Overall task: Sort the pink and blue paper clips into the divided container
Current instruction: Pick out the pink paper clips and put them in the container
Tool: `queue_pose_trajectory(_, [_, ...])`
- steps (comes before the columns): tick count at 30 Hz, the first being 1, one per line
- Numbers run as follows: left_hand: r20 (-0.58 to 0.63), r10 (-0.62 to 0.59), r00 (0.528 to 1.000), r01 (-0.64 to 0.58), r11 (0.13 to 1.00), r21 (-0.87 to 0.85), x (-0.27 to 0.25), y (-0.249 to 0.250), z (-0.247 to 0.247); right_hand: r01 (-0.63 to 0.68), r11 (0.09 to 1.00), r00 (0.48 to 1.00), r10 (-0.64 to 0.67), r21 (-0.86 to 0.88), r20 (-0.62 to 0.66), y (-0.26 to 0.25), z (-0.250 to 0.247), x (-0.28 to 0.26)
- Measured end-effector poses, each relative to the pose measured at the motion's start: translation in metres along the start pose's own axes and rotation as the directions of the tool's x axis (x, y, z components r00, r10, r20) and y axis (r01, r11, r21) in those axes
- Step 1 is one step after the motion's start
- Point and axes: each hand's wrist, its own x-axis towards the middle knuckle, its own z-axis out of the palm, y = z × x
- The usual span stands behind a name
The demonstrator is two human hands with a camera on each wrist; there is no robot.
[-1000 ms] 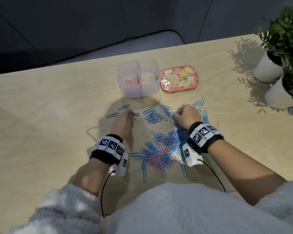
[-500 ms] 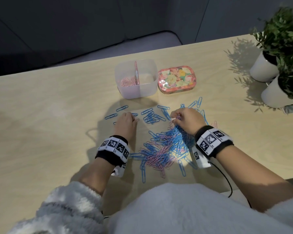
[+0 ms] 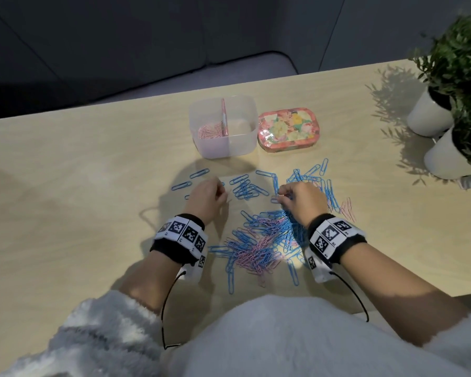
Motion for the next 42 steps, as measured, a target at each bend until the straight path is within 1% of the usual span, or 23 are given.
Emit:
queue_pose_trajectory(4, [-0.132,0.054,0.99,-0.06,0.997,-0.041,0.023,0.018,-0.027,0.019,0.992,0.999,-0.016,-0.123,0.028,-0.006,0.0,0.005])
queue_pose_trajectory(6, [-0.235,0.071,0.969,-0.079,0.996,-0.028,0.041,0.027,-0.044,0.027,0.994,0.998,-0.02,-0.107,0.065,-0.005,0.002,0.004])
queue_pose_trajectory(8, [-0.289,0.056,0.956,-0.067,0.997,-0.03,0.061,0.035,-0.059,0.014,0.998,0.993,-0.007,-0.054,0.119,-0.004,0.002,0.003])
queue_pose_trajectory(10, [-0.265,0.034,0.964,-0.031,0.999,0.017,0.081,0.038,-0.069,0.004,1.0,0.984,-0.002,-0.014,0.179,-0.002,0.003,0.005])
queue_pose_trajectory(13, [-0.189,0.043,0.981,-0.019,0.991,0.13,0.099,0.034,-0.071,0.009,0.999,0.972,-0.019,0.041,0.233,0.002,0.002,0.006])
queue_pose_trajectory(16, [-0.174,0.05,0.983,-0.022,0.987,0.156,0.102,0.031,-0.066,-0.011,0.966,0.964,-0.059,0.258,0.261,0.008,-0.006,0.006])
queue_pose_trajectory(18, [-0.224,0.089,0.971,-0.056,0.988,0.147,0.099,0.03,-0.062,-0.07,0.885,0.978,-0.031,0.461,0.207,0.011,-0.015,0.006])
queue_pose_trajectory(19, [-0.288,0.155,0.945,-0.112,0.98,0.162,0.095,0.031,-0.059,-0.11,0.82,0.985,0.012,0.562,0.175,0.013,-0.02,0.006])
queue_pose_trajectory(20, [-0.362,0.248,0.899,-0.184,0.962,0.201,0.089,0.035,-0.056,-0.136,0.75,0.988,0.057,0.647,0.141,0.016,-0.024,0.006])
queue_pose_trajectory(21, [-0.399,0.342,0.85,-0.256,0.932,0.255,0.083,0.04,-0.05,-0.16,0.698,0.987,0.11,0.698,0.116,0.019,-0.029,0.006])
queue_pose_trajectory(22, [-0.377,0.423,0.824,-0.326,0.898,0.294,0.076,0.046,-0.043,-0.189,0.645,0.981,0.164,0.74,0.107,0.022,-0.032,0.006])
queue_pose_trajectory(24, [-0.19,0.547,0.815,-0.479,0.822,0.308,0.061,0.058,-0.02,-0.232,0.48,0.962,0.24,0.846,0.128,0.03,-0.038,0.003])
queue_pose_trajectory(26, [-0.004,0.617,0.787,-0.594,0.76,0.265,0.046,0.065,0.008,-0.233,0.314,0.948,0.285,0.92,0.143,0.039,-0.041,0.003])
queue_pose_trajectory(27, [0.06,0.622,0.781,-0.618,0.753,0.227,0.039,0.068,0.021,-0.239,0.256,0.939,0.305,0.937,0.157,0.043,-0.041,0.003])
queue_pose_trajectory(29, [0.159,0.57,0.806,-0.591,0.791,0.158,0.031,0.075,0.037,-0.273,0.195,0.919,0.344,0.942,0.195,0.049,-0.04,0.004])
queue_pose_trajectory(31, [0.24,0.485,0.841,-0.53,0.828,0.185,0.033,0.079,0.047,-0.318,0.161,0.898,0.369,0.934,0.241,0.051,-0.038,0.004])
queue_pose_trajectory(33, [0.275,0.456,0.846,-0.518,0.825,0.225,0.038,0.086,0.049,-0.373,0.111,0.872,0.383,0.921,0.306,0.046,-0.037,0.004])
queue_pose_trajectory(34, [0.286,0.466,0.837,-0.533,0.813,0.235,0.04,0.089,0.049,-0.394,0.128,0.865,0.386,0.91,0.32,0.043,-0.037,0.004])
queue_pose_trajectory(35, [0.297,0.484,0.823,-0.556,0.794,0.245,0.044,0.092,0.05,-0.409,0.187,0.865,0.392,0.893,0.314,0.04,-0.036,0.003])
queue_pose_trajectory(38, [0.393,0.539,0.745,-0.653,0.709,0.265,0.051,0.099,0.054,-0.397,0.485,0.898,0.383,0.779,0.219,0.033,-0.035,0.002])
queue_pose_trajectory(39, [0.429,0.546,0.72,-0.681,0.677,0.28,0.053,0.099,0.056,-0.373,0.553,0.912,0.367,0.745,0.184,0.031,-0.034,0.002])
queue_pose_trajectory(40, [0.462,0.533,0.709,-0.693,0.649,0.316,0.053,0.101,0.056,-0.349,0.599,0.923,0.352,0.721,0.155,0.03,-0.034,0.001])
queue_pose_trajectory(42, [0.506,0.477,0.719,-0.687,0.6,0.41,0.051,0.1,0.055,-0.325,0.64,0.934,0.331,0.697,0.131,0.028,-0.035,-0.001])
